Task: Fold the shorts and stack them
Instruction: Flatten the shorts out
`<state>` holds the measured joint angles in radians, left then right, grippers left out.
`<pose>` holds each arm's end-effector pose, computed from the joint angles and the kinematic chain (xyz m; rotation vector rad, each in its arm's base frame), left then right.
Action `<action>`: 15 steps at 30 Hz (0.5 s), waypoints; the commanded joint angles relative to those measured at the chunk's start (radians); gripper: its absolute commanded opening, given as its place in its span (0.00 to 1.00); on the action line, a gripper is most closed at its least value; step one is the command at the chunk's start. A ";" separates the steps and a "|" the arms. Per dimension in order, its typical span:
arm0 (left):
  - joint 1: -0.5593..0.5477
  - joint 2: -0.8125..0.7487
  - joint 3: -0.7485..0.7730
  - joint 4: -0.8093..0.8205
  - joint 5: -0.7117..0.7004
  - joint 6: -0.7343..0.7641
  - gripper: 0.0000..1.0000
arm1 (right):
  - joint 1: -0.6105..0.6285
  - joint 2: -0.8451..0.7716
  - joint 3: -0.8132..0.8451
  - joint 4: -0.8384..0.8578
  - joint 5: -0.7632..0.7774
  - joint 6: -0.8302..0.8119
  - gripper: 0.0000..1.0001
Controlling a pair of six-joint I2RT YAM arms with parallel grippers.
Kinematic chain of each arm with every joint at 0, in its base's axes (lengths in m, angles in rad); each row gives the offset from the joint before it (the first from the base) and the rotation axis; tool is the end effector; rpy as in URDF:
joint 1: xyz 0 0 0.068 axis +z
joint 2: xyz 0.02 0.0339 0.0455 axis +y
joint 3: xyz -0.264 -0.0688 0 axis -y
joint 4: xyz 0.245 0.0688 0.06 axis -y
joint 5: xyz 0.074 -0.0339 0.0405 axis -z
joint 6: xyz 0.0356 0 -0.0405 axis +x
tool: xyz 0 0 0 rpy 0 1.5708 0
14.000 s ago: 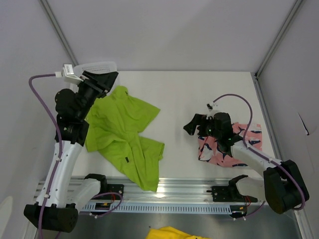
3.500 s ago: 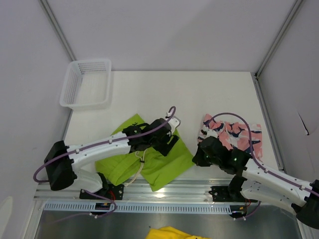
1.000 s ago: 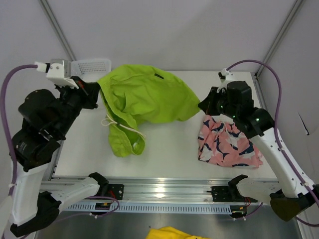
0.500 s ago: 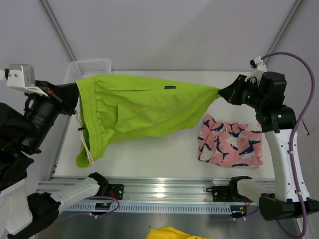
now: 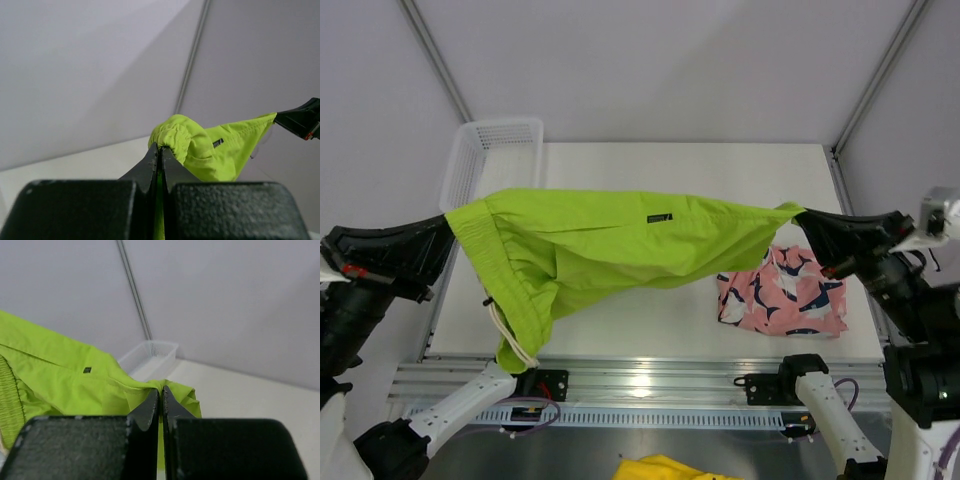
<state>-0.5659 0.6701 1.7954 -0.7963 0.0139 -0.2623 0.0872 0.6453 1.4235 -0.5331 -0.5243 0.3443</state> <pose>-0.0271 0.0166 0.5598 0.2050 1.2582 -0.7252 0.0414 0.0215 0.5124 -0.2805 1.3663 0.7074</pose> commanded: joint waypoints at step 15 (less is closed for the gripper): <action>-0.021 0.121 0.281 0.143 0.095 0.023 0.00 | 0.003 0.000 0.298 0.094 0.089 0.031 0.00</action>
<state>-0.5697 0.7071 2.0308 -0.6746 0.1318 -0.2604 0.0879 0.5854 1.6684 -0.4576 -0.4736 0.3588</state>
